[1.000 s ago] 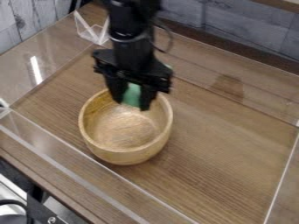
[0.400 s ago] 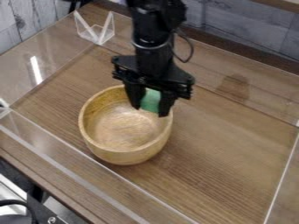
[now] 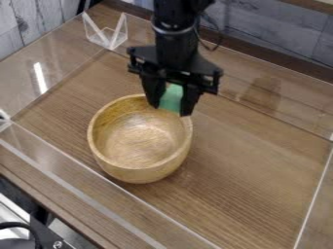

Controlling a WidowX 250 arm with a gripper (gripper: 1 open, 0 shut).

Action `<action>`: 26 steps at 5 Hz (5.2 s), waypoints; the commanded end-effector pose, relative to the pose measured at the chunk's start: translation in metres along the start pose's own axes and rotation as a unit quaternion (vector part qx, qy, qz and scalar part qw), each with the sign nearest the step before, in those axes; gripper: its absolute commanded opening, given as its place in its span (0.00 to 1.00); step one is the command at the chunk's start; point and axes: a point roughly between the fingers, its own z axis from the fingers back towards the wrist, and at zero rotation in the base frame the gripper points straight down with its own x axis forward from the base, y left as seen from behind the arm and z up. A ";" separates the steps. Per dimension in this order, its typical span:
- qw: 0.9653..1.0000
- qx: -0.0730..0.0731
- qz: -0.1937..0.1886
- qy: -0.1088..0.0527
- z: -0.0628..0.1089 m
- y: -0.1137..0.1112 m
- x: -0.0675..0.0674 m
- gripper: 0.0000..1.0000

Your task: Put green object into wooden bowl

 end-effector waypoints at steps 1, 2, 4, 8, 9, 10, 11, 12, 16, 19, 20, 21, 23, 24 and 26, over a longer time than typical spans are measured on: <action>0.999 -0.004 0.008 -0.034 0.018 -0.004 0.006 0.00; 0.999 -0.003 0.021 -0.034 0.020 -0.008 0.001 0.00; 0.999 -0.009 -0.019 -0.033 0.028 0.009 -0.011 0.00; 0.999 -0.005 -0.042 -0.030 0.038 0.022 -0.016 0.00; 0.999 -0.004 -0.045 -0.029 0.051 0.021 -0.019 0.00; 0.999 0.000 -0.040 -0.028 0.043 0.021 -0.019 0.00; 0.999 0.004 -0.035 -0.026 0.034 0.022 -0.019 0.00; 1.000 0.006 -0.011 -0.024 0.021 0.027 -0.011 0.00; 0.997 -0.016 -0.065 -0.034 0.036 0.040 -0.007 0.00; 0.999 -0.006 -0.031 -0.030 0.007 0.024 -0.019 0.00; 0.999 -0.013 -0.022 -0.033 0.010 0.026 -0.024 0.00; 0.999 -0.017 -0.020 -0.035 0.021 0.039 -0.020 0.00; 0.999 -0.017 -0.024 -0.040 0.027 0.032 -0.011 0.00; 0.999 -0.012 -0.025 -0.041 0.023 0.025 -0.010 0.00; 0.999 -0.002 0.011 -0.043 0.031 0.020 -0.003 0.00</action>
